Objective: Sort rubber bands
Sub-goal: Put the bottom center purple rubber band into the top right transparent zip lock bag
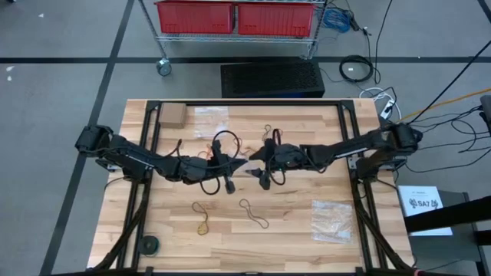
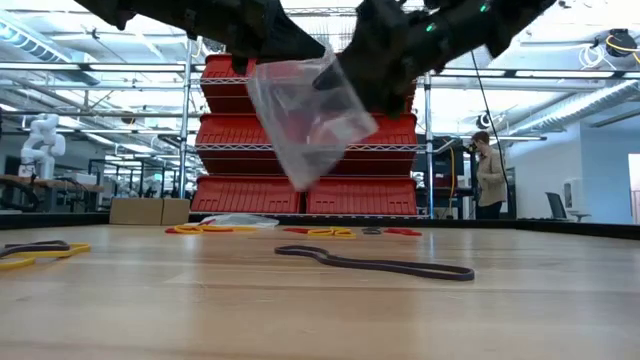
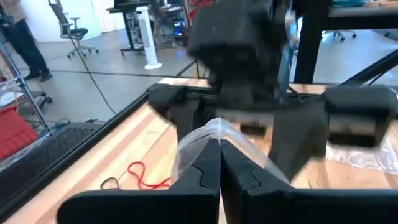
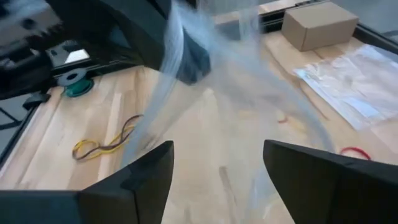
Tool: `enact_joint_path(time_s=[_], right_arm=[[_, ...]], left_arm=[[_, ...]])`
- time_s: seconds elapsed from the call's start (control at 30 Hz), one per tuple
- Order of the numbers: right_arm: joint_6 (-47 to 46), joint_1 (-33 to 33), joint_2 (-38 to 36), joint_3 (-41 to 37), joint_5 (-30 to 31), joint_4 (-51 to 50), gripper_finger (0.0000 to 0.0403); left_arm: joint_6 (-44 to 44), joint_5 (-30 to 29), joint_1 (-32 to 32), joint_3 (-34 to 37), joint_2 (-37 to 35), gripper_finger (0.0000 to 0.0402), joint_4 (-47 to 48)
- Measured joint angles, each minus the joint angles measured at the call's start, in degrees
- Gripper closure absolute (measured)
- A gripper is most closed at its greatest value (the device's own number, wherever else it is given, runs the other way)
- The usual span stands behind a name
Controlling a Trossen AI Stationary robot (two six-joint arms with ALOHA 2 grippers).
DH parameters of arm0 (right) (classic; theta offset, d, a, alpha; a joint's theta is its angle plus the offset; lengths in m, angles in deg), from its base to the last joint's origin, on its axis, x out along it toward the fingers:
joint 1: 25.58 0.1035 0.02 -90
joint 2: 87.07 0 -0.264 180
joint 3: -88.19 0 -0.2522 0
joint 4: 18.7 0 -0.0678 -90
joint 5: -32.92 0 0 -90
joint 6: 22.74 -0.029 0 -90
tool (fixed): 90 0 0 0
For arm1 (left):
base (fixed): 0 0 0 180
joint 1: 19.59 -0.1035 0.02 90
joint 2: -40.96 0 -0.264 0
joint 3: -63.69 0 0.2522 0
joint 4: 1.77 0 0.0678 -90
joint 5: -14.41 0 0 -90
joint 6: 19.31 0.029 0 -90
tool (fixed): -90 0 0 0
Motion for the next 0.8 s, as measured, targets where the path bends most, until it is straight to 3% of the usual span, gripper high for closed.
enact_joint_path(time_s=[0.27, 0.57, 0.8], right_arm=[[-0.1, 0.3, -8.2, 0.0, 0.5, -11.9, 0.0164], [1.8, 0.3, -11.1, 0.0, 0.6, -14.0, 0.0165], [2.0, 1.6, -16.0, 0.0, 0.8, -18.9, 0.0165]], left_arm=[[-3.2, 0.0, 0.7, 0.0, 1.3, 0.0401, 0.8], [-3.5, -1.1, 0.5, 0.0, 3.4, 0.0402, 0.6], [-1.9, -5.9, 0.5, 0.0, 2.0, 0.0401, 4.8]])
